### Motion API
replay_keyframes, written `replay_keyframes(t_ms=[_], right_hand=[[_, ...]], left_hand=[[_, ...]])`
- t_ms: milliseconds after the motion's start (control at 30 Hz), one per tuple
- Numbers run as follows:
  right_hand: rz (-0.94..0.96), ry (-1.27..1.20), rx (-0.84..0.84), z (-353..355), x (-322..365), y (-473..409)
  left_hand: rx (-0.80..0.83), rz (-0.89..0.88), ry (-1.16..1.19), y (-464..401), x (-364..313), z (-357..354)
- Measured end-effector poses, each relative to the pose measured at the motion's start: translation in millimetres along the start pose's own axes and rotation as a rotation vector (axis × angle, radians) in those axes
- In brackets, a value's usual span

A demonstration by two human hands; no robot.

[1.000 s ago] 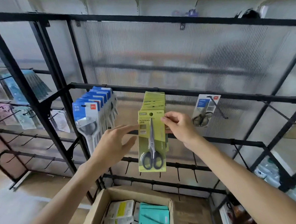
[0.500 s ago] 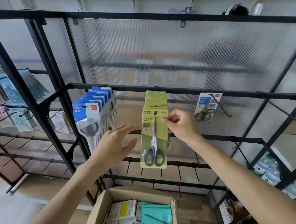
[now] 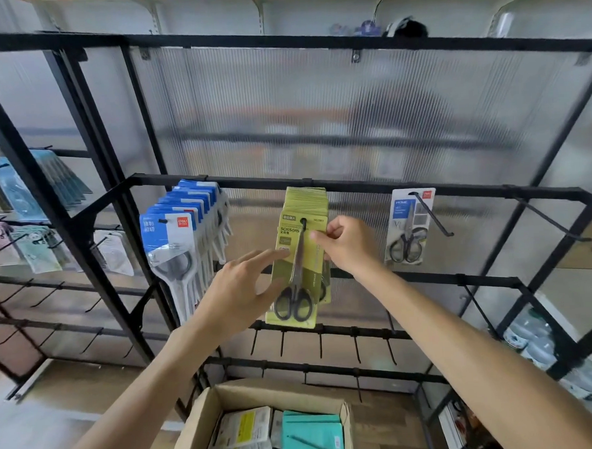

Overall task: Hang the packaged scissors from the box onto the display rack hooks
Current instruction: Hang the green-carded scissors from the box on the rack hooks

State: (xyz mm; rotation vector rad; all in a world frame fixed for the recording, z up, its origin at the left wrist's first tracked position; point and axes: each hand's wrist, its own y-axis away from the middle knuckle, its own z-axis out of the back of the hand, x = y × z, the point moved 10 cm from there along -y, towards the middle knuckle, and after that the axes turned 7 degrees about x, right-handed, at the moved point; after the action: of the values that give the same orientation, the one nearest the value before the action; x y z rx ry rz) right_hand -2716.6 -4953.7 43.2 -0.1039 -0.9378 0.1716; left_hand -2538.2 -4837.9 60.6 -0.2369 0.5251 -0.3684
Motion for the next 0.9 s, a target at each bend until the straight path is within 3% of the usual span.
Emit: replay_keyframes(t_ms=[200,400,733,900], right_hand=[[-0.004,0.071,0.001,-2.7,-0.8,15.5],[0.188,0.288,-0.115,2.9,20.3,37.2],[0.231,0.329,-0.106,4.4,25.2,44.6],[0.347,0.432,-0.085,1.1,31.8,68.4]], left_hand=[[0.005,-0.014,0.01,2.9,-2.9,-1.8],[0.011,-0.009,0.007,6.6,1.8,-5.7],[0.019,-0.02,0.001,6.3,-0.8,-8.9],[0.061,-0.033,-0.053,12.1,4.0,-16.2]])
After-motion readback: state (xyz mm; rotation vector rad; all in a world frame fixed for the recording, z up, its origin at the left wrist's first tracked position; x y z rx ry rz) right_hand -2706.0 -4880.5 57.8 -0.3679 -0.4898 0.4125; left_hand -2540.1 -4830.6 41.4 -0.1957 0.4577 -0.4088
